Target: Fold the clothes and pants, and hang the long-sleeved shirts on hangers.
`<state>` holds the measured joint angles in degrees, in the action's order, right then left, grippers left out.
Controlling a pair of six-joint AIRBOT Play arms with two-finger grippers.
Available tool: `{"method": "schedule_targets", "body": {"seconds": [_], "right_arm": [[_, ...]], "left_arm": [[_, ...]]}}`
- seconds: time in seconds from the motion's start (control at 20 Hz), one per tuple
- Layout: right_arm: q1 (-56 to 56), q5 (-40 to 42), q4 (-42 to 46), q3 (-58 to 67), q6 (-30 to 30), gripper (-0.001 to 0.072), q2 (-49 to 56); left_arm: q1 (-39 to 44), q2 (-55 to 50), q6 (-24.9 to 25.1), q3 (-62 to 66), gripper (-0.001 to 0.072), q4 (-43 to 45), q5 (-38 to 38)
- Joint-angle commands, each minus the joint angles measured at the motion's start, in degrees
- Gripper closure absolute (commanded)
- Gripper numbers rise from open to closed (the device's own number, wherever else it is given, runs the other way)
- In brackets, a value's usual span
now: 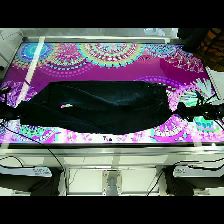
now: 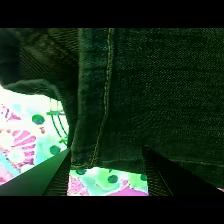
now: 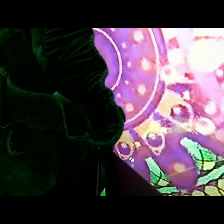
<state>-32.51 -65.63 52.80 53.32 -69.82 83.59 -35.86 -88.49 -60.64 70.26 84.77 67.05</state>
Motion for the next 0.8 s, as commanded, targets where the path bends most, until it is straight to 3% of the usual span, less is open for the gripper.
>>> {"method": "schedule_targets", "body": {"seconds": [0.0,0.4,0.45,0.55,0.6,0.65,0.75], "right_arm": [[0.0,0.1,0.0,0.0,0.0,0.0701,0.0],[0.0,0.3,0.0,0.0,0.0,0.0701,0.0],[0.0,0.5,0.0,0.0,0.0,0.0701,0.0],[0.0,0.7,0.0,0.0,0.0,0.0701,0.0],[0.0,0.7,0.0,0.0,0.0,0.0701,0.0],[0.0,0.5,0.0,0.0,0.0,0.0701,0.0],[0.0,0.2,-0.2,0.0,0.3,0.0703,0.0]], "left_arm": [[0.0,-0.8,-1.8,0.0,0.0245,2.5,1.6],[0.0,-0.9,-3.5,0.0,0.0247,4.7,1.7],[0.0,-1.0,-3.5,0.0,0.0284,3.4,1.7],[0.0,-2.0,-3.4,-0.1,0.0483,-1.1,1.8],[0.1,-2.6,-3.4,-0.5,0.0635,-3.4,1.8],[0.1,-3.1,-3.1,-0.9,0.0686,-5.9,2.4],[0.1,-3.8,-3.0,-1.1,0.0686,-8.9,4.7]]}}
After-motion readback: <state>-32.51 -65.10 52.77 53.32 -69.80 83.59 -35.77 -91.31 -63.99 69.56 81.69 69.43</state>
